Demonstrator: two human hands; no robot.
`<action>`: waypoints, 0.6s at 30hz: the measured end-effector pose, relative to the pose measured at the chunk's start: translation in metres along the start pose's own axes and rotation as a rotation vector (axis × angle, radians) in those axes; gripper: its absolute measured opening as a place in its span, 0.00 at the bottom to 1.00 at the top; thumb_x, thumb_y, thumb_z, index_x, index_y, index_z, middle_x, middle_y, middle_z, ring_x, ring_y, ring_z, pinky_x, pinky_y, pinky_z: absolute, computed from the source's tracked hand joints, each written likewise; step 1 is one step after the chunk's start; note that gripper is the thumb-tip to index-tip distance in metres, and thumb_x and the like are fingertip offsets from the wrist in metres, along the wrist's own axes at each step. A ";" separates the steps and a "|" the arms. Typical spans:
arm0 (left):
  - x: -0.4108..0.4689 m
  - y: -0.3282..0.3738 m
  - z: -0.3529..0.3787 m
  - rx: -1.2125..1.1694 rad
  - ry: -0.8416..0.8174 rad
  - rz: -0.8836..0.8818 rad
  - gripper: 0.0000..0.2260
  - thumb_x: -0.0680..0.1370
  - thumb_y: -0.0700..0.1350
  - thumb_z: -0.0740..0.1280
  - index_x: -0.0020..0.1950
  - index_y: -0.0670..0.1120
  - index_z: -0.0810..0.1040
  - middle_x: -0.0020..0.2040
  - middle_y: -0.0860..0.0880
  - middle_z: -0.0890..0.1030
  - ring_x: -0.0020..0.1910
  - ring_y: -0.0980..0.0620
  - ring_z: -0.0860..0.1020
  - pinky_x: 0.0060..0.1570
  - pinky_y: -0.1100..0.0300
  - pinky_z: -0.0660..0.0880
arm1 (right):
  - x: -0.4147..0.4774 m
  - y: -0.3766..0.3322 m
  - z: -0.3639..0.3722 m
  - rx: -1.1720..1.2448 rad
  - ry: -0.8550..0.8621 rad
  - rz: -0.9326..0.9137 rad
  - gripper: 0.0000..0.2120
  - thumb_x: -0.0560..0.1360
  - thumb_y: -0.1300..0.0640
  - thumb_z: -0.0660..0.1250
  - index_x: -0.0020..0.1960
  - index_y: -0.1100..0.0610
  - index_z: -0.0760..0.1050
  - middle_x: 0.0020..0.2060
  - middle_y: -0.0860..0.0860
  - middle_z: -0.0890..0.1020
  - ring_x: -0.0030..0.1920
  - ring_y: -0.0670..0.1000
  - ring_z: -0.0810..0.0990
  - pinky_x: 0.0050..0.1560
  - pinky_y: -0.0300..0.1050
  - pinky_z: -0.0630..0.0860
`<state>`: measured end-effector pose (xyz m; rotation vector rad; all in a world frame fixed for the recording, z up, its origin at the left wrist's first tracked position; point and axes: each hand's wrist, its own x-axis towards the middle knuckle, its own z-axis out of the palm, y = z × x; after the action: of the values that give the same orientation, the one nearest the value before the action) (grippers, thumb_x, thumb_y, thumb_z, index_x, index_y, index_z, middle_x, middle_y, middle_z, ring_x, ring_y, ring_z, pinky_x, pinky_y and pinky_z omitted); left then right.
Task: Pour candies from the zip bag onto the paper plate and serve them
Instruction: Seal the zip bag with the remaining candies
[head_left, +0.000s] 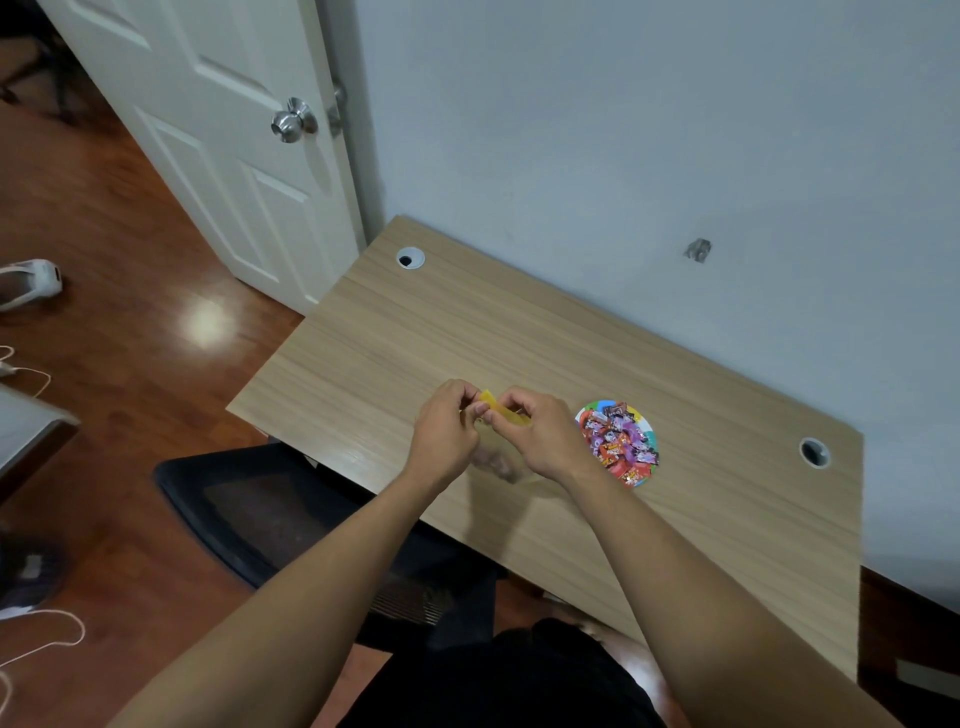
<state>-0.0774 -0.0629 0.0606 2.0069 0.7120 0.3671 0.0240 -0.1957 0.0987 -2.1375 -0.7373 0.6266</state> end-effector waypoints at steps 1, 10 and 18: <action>0.000 0.001 0.000 0.013 0.005 0.003 0.04 0.82 0.39 0.69 0.48 0.45 0.81 0.45 0.52 0.82 0.46 0.50 0.79 0.48 0.52 0.77 | 0.000 0.000 0.000 -0.009 0.001 -0.004 0.11 0.77 0.47 0.74 0.43 0.53 0.81 0.34 0.53 0.81 0.33 0.45 0.71 0.38 0.48 0.70; 0.002 0.001 -0.013 -0.247 -0.123 -0.137 0.03 0.80 0.41 0.75 0.48 0.43 0.85 0.44 0.50 0.87 0.41 0.63 0.81 0.41 0.70 0.75 | -0.003 0.013 -0.002 -0.071 -0.017 0.057 0.14 0.76 0.41 0.74 0.44 0.52 0.85 0.35 0.50 0.84 0.35 0.49 0.78 0.39 0.47 0.73; 0.004 0.002 -0.019 -0.373 -0.251 -0.154 0.08 0.77 0.41 0.79 0.52 0.38 0.87 0.46 0.41 0.90 0.42 0.59 0.85 0.36 0.71 0.76 | -0.011 0.015 -0.008 -0.034 -0.015 0.028 0.08 0.78 0.44 0.75 0.41 0.45 0.85 0.32 0.43 0.83 0.33 0.40 0.76 0.35 0.36 0.68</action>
<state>-0.0838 -0.0483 0.0723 1.5994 0.5867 0.1399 0.0256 -0.2156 0.0938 -2.1796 -0.7317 0.6501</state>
